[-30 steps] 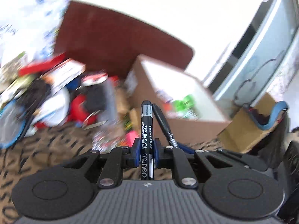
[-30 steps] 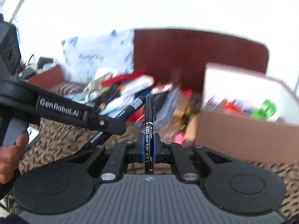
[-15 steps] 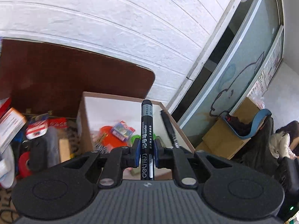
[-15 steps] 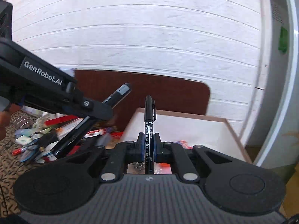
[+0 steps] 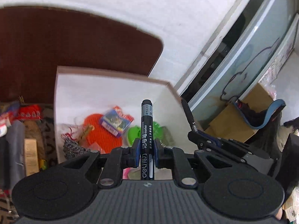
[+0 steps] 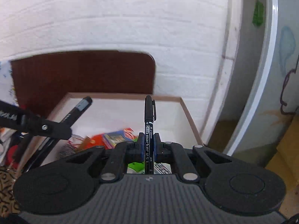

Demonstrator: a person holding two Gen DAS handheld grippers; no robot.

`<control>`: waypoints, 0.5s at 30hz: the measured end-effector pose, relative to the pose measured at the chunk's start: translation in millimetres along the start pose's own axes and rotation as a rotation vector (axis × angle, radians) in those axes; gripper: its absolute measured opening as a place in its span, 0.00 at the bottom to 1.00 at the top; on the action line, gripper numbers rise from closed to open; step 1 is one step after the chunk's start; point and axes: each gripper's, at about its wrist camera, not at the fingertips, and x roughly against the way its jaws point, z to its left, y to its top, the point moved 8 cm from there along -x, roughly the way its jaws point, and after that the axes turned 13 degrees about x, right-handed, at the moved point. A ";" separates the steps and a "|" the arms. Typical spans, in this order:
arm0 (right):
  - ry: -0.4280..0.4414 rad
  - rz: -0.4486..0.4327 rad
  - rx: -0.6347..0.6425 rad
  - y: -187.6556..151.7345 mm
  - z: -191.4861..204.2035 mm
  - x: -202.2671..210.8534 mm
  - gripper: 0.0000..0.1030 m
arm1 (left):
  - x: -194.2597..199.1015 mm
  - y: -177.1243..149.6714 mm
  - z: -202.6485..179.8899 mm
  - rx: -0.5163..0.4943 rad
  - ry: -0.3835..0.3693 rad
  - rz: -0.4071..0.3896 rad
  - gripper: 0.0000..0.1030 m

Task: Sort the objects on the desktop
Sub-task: 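Carry both markers over the cardboard box with both tools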

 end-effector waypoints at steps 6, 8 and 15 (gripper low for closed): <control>0.008 0.134 0.025 -23.4 -4.5 -47.1 0.06 | -40.7 -8.9 11.0 -0.004 0.041 0.074 0.13; 0.014 0.170 0.022 -26.0 -6.7 -59.3 0.06 | -50.2 -9.4 12.5 -0.005 0.049 0.092 0.13; 0.062 0.241 0.049 -29.6 -2.1 -74.2 0.09 | -56.0 -2.2 18.6 0.004 0.054 0.062 0.33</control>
